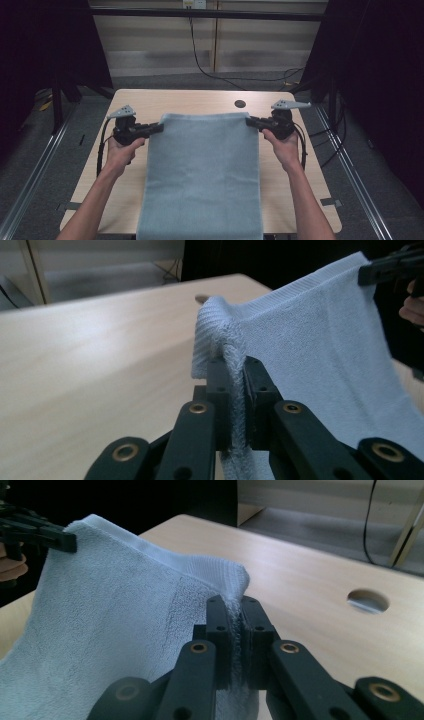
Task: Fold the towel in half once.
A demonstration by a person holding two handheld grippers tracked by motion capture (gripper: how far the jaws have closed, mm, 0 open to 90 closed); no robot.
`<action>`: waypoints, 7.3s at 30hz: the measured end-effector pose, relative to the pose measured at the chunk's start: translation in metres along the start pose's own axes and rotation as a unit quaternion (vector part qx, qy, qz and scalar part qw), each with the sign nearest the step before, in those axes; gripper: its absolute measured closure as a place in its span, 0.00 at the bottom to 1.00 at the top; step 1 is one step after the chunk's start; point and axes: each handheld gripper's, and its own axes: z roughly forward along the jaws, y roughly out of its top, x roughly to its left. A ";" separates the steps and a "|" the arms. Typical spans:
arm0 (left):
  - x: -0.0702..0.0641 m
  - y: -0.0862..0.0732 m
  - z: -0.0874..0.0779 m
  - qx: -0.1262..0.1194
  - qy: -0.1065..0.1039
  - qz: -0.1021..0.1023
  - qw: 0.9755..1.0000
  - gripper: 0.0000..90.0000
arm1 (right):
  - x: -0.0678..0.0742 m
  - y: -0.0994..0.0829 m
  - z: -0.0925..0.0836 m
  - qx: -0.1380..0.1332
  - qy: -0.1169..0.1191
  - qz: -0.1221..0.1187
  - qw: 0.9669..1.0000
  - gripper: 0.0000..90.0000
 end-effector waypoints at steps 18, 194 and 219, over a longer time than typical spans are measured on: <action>-0.006 0.104 -0.018 -0.051 0.029 0.039 0.998 0.93 | -0.018 0.105 -0.013 -0.048 -0.051 -0.016 0.997 0.95; -0.087 -0.114 -0.071 0.037 -0.068 0.004 0.997 0.93 | 0.076 -0.117 -0.082 0.052 0.060 0.028 0.996 0.95; -0.095 -0.122 -0.079 0.038 -0.106 0.009 0.994 0.74 | 0.092 -0.134 -0.067 0.089 0.103 -0.006 0.991 0.76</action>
